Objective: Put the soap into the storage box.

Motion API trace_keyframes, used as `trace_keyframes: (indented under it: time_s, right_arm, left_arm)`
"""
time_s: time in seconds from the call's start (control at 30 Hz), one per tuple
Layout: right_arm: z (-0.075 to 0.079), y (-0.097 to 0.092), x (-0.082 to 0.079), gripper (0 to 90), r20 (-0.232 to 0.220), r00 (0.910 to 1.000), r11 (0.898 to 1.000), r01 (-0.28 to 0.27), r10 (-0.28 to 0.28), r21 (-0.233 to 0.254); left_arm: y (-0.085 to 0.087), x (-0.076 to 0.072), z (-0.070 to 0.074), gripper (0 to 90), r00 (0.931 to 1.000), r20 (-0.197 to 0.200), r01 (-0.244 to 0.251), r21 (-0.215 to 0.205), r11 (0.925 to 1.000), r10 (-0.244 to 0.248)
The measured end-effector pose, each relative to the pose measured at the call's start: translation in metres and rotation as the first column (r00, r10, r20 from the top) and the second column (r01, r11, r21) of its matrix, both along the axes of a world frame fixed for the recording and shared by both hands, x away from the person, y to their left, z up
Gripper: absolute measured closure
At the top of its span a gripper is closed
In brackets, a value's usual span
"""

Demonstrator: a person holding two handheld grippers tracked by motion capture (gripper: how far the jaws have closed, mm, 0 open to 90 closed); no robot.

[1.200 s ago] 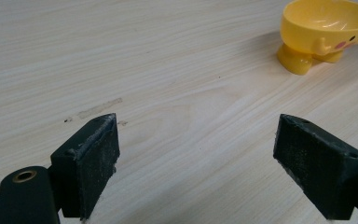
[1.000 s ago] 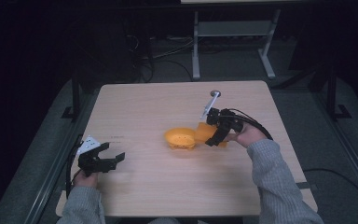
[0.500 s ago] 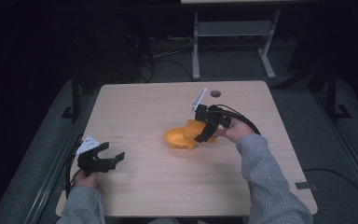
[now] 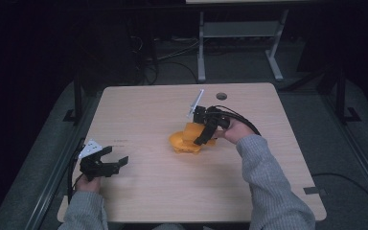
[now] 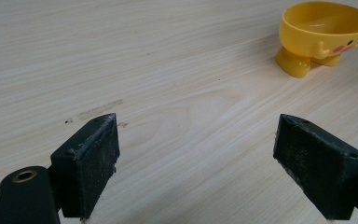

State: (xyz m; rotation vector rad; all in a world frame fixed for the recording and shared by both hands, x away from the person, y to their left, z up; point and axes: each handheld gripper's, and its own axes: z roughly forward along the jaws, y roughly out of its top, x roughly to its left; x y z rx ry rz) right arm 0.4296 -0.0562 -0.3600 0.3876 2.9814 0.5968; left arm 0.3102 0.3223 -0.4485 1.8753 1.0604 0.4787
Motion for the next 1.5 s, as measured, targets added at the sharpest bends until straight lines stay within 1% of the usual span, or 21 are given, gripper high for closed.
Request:
trace_keyframes:
  time_s: [0.07,0.1,0.27,0.3,0.33,0.37,0.4,0.47,0.5,0.63,0.77,1.03,1.2,1.3,1.5]
  right_arm:
    - [0.0,0.001,0.001,21.1,-0.001,1.0,1.0,-0.003,0.003,-0.002]
    - [0.0,0.004,0.002,21.1,0.002,0.9999,1.0,-0.01,0.01,-0.018]
    - [0.002,0.012,0.004,21.2,0.001,0.9997,0.999,-0.023,0.023,-0.024]
    - [0.002,0.013,0.005,21.1,0.008,0.9995,0.999,-0.031,0.031,-0.021]
    - [0.003,0.016,0.006,21.1,0.003,0.9994,0.999,-0.034,0.034,-0.007]
    - [0.003,0.016,0.006,21.1,0.003,0.9994,0.999,-0.034,0.034,-0.007]
    - [0.002,0.02,0.008,21.1,0.004,0.9989,0.999,-0.046,0.046,-0.016]
    - [0.003,0.022,0.008,21.1,0.006,0.9991,0.999,-0.042,0.043,-0.023]
    - [0.002,0.025,0.009,21.2,0.004,0.9986,0.998,-0.053,0.053,-0.024]
    - [0.003,0.033,0.012,21.1,0.003,0.9975,0.997,-0.071,0.071,-0.018]
    - [0.003,0.034,0.014,21.1,0.0,0.9973,0.997,-0.074,0.074,-0.002]
    - [-0.005,0.039,0.017,21.1,-0.02,0.9966,0.997,-0.081,0.08,-0.018]
    - [-0.01,0.044,0.018,21.1,-0.033,0.9953,0.996,-0.091,0.091,-0.019]
    - [-0.014,0.046,0.019,21.1,-0.037,0.9947,0.995,-0.097,0.096,-0.025]
    - [-0.017,0.047,0.02,21.1,-0.046,0.994,0.995,-0.1,0.099,-0.016]
  left_arm:
    - [0.0,0.0,0.0,13.8,1.0,0.0,0.0,0.0,1.0,0.0]
    - [0.0,0.0,0.0,13.8,1.0,0.0,0.0,0.0,1.0,0.0]
    - [0.0,0.0,0.0,13.8,1.0,0.001,-0.001,-0.002,1.0,0.001]
    - [0.0,0.0,0.0,13.9,1.0,-0.002,-0.001,0.001,1.0,0.001]
    - [0.001,0.0,0.0,13.8,1.0,-0.002,0.001,-0.002,1.0,-0.001]
    - [0.001,0.0,0.0,13.8,1.0,-0.002,0.001,-0.002,1.0,-0.001]
    - [0.001,0.0,0.0,13.8,1.0,-0.002,0.001,0.001,1.0,-0.001]
    - [0.001,0.0,0.0,13.8,1.0,-0.002,0.0,-0.001,1.0,0.0]
    - [0.001,0.0,0.0,13.8,1.0,-0.002,-0.001,-0.001,1.0,0.001]
    - [0.001,0.0,0.0,13.8,1.0,-0.003,-0.003,-0.001,1.0,0.003]
    - [0.001,0.0,0.0,13.8,1.0,-0.001,-0.003,-0.006,1.0,0.003]
    - [0.001,0.0,0.0,13.8,1.0,-0.004,-0.002,-0.004,1.0,0.002]
    - [0.001,0.0,0.0,13.8,1.0,-0.003,-0.002,-0.003,1.0,0.002]
    - [0.001,0.0,0.0,13.8,1.0,0.0,-0.004,-0.012,0.9999,0.004]
    - [0.002,0.001,0.0,13.8,1.0,0.001,-0.004,-0.012,0.9999,0.004]
